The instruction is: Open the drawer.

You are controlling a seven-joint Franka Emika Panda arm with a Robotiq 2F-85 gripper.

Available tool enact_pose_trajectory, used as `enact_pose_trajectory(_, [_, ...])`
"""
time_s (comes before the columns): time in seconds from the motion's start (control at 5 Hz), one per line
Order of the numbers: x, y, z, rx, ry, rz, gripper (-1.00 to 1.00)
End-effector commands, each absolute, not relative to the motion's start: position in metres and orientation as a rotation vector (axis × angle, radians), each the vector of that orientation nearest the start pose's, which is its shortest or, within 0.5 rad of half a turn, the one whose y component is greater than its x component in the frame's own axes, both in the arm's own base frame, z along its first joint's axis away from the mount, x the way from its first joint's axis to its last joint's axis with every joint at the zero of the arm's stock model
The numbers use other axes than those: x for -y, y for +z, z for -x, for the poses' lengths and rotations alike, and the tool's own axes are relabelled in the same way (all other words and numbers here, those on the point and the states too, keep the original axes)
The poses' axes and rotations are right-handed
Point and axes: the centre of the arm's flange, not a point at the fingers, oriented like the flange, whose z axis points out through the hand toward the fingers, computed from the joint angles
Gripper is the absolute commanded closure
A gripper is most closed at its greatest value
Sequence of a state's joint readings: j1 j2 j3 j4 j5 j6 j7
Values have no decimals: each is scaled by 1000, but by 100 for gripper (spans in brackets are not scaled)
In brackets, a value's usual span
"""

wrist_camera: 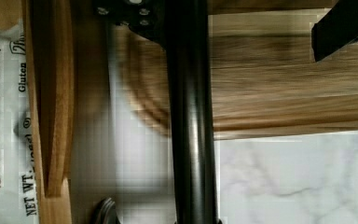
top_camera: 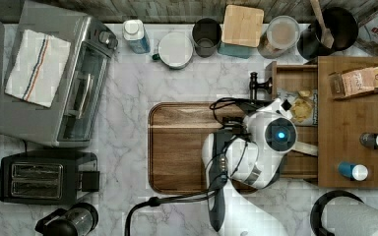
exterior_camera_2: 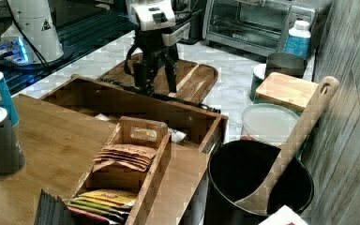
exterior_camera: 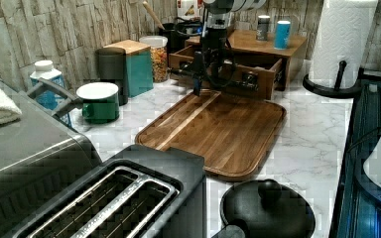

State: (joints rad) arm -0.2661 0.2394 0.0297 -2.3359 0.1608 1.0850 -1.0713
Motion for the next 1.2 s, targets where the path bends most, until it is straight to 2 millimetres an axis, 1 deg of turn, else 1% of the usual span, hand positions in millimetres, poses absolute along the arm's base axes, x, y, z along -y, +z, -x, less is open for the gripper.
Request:
enact_pose_trajectory(0.2, [-84,270,-499,188,-111,3015,-100])
enact_pose_trajectory(0.4, [-100,274,-499,194,-155,3042,-100])
enact_pose_trajectory(1.2, [-100,274,-499,195,-155,3042,-100])
